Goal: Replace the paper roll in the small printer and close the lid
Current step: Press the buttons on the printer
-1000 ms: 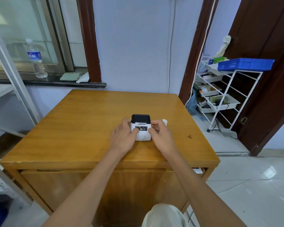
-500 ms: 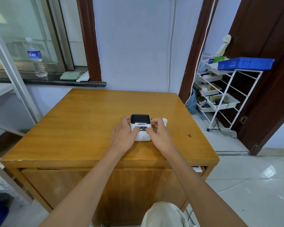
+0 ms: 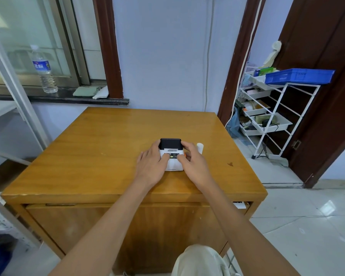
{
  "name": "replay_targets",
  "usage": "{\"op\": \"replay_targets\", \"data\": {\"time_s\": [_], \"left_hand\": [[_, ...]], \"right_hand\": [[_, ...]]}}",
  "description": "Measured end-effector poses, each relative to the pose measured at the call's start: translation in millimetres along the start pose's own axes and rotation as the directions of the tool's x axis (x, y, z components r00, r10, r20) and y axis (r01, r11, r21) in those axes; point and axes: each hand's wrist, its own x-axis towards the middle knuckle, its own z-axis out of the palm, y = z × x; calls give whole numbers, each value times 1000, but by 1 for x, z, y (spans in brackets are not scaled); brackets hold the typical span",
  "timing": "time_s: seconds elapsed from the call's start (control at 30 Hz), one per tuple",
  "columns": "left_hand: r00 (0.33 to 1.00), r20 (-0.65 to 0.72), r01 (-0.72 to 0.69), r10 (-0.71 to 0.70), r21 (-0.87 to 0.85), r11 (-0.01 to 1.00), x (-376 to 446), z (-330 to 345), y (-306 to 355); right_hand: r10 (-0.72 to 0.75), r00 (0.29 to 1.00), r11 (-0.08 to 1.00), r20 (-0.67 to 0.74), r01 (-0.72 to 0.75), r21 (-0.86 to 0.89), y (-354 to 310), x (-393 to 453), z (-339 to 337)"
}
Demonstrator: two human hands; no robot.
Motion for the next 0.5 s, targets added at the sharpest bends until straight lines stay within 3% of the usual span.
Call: {"op": "replay_targets", "data": {"time_s": [0.5], "left_hand": [[1000,-1,-15,15,31,999,4,5,-3]], "right_hand": [[-3,1000,1000,-1,3,4,1,0,1]]}}
